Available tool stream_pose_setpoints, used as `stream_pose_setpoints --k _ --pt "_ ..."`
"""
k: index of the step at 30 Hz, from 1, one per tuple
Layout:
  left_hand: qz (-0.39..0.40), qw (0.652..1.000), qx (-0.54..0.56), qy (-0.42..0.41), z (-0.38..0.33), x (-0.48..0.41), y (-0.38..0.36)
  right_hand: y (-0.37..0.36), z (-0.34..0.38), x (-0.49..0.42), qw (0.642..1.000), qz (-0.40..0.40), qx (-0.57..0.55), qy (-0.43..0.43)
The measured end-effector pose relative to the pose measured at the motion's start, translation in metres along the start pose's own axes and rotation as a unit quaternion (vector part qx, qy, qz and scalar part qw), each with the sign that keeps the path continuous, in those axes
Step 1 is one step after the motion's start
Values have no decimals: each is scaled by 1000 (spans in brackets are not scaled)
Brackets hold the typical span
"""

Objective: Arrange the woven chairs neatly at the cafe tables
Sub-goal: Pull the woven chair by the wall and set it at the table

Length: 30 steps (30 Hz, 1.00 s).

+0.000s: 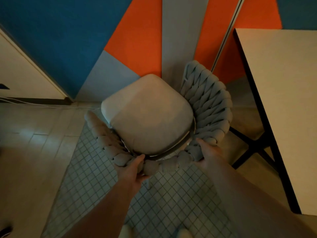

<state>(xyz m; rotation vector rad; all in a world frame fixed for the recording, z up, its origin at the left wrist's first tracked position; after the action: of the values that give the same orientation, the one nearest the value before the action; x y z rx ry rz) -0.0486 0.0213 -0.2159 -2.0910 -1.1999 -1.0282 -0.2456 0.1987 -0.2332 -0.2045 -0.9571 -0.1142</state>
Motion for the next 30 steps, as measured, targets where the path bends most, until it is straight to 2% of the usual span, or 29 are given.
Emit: stream_pose_setpoints --k 7,15,23,30 --pt "16 1000 -13 -3 1 -4 1 -1 -8 -6 999 -22 25 16" --pt "25 999 -40 -12 -6 0 25 -6 -26 22 999 -29 -12 16" --pt "43 992 -120 -5 -28 -4 66 2 -78 65 991 -106 -77 15" --pt "61 977 -205 -23 -52 -28 89 -1 -122 91 971 -159 -178 19"
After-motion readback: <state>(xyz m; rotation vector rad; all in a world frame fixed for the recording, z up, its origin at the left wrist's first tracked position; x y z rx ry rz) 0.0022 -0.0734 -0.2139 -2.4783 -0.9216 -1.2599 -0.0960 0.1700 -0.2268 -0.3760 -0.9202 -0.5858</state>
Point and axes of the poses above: each hand's wrist, its own x-axis away from the middle knuckle, its own y-axis out of the back of the hand, z = x × y, the point moved 3 cm from there along -x, towards the middle knuckle, and after that the axes turned 11 degrees about -x, right-handed, at the moved point
